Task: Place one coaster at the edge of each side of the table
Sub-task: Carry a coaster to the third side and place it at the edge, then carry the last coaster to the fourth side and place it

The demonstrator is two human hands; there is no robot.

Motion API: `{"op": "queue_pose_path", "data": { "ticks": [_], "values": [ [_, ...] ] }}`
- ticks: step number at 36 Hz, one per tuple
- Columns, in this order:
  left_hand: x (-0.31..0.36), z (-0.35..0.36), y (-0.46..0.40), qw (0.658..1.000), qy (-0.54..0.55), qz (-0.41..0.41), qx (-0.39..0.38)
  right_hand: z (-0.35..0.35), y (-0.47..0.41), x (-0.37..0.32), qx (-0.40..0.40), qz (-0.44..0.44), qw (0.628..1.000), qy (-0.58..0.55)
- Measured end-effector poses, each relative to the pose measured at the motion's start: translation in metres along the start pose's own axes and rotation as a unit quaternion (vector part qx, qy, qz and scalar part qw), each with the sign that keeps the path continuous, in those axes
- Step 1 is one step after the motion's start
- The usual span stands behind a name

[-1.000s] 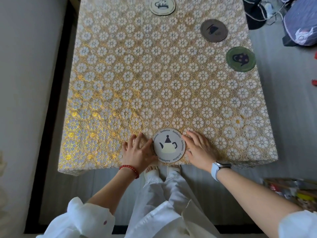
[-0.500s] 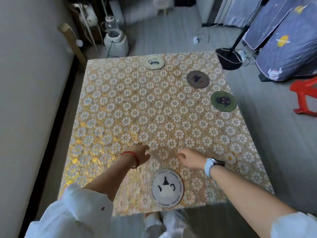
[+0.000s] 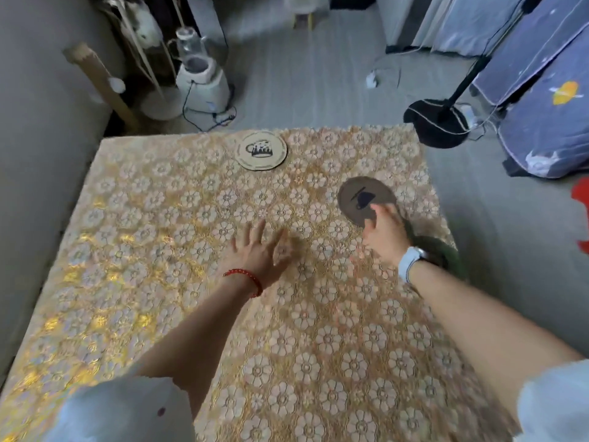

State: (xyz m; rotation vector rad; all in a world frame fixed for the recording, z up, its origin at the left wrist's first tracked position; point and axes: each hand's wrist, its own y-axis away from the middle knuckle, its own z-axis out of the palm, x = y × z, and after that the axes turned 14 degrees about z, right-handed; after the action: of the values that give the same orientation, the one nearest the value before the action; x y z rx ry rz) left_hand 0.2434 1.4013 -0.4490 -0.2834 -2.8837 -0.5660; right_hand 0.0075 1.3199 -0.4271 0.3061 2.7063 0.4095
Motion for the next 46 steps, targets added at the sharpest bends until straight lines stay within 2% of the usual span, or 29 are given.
{"op": "queue_pose_path", "data": {
  "ticks": [4, 6, 11, 14, 17, 20, 23, 29, 36, 39, 46],
  "values": [
    [-0.007, 0.025, -0.022, 0.999, 0.004, -0.024, 0.035, 0.012, -0.041, -0.004, -0.001, 0.056, 0.998, -0.038],
    [-0.01, 0.037, -0.024, 0.998, 0.004, -0.024, 0.061, 0.015, -0.053, 0.0, 0.006, 0.084, 0.996, -0.015],
    [-0.012, 0.053, -0.024, 0.995, -0.021, -0.024, 0.098, 0.016, -0.058, -0.002, 0.053, 0.075, 0.996, -0.009],
    [-0.013, 0.053, -0.025, 0.995, -0.013, -0.023, 0.094, 0.011, -0.055, -0.011, 0.106, 0.055, 0.991, -0.066],
    [-0.014, 0.046, -0.024, 0.998, 0.01, -0.012, 0.062, 0.006, -0.045, -0.022, 0.156, 0.022, 0.985, -0.077],
    [-0.017, 0.03, -0.022, 0.998, 0.049, 0.01, 0.032, 0.002, -0.027, -0.038, 0.183, -0.039, 0.979, -0.087],
    [-0.025, 0.009, -0.007, 0.992, 0.116, -0.001, 0.049, 0.0, -0.001, -0.059, 0.194, -0.114, 0.971, -0.08],
    [-0.063, -0.013, 0.082, 0.973, 0.149, -0.052, 0.167, 0.018, 0.088, -0.115, 0.1, -0.245, 0.961, -0.078],
    [-0.134, -0.016, 0.248, 0.938, 0.2, -0.116, 0.257, 0.075, 0.245, -0.202, -0.011, -0.31, 0.944, -0.116],
    [-0.168, -0.014, 0.331, 0.923, 0.224, -0.128, 0.285, 0.105, 0.32, -0.238, -0.076, -0.305, 0.94, -0.129],
    [-0.249, 0.017, 0.533, 0.902, 0.258, -0.192, 0.287, 0.18, 0.48, -0.305, -0.197, -0.256, 0.933, -0.159]
  ]
}}
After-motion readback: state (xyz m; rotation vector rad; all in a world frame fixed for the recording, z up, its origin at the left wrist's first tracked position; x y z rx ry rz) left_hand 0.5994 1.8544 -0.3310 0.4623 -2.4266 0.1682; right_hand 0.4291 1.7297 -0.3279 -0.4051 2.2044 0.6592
